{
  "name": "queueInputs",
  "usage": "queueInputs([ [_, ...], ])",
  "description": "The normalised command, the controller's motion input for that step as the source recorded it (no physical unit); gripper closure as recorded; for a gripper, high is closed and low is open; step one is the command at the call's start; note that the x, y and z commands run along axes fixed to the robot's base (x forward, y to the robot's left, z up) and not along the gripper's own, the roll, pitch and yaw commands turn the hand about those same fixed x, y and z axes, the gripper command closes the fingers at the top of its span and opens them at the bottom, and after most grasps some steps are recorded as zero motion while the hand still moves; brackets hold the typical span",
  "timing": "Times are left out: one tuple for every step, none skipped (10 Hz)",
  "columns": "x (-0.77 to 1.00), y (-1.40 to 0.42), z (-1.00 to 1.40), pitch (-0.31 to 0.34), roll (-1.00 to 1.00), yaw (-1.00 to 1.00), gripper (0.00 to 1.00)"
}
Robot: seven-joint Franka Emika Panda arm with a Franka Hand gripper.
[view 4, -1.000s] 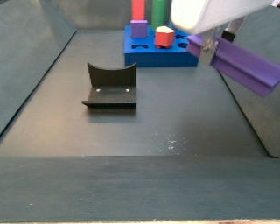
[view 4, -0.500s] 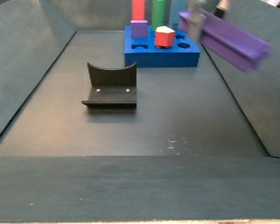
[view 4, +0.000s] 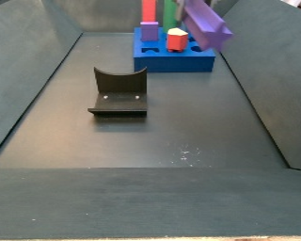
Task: Pick up the star object. Move up. Place the star object on the fixture. Regrasp the star object. Move to above the board. Insert the star object.
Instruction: Place the star object on the fixture.
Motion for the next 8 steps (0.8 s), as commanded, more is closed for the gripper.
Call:
queueInputs([
  [1.00, -0.28, 0.04, -0.050, 0.03, -0.33, 1.00],
  [1.00, -0.23, 0.03, -0.023, 0.02, -0.19, 1.00],
  [1.00, -0.20, 0.02, -0.010, 0.02, -0.13, 1.00],
  [1.00, -0.16, 0.01, 0.005, 0.01, -0.07, 1.00],
  [1.00, -0.14, 0.01, 0.017, 0.00, -0.04, 1.00],
  [1.00, -0.11, 0.00, 0.030, -0.01, -0.02, 1.00],
  [1.00, -0.10, 0.00, 0.036, -0.01, -0.01, 1.00],
  [1.00, -0.20, -0.27, 0.115, -1.00, -0.10, 1.00],
])
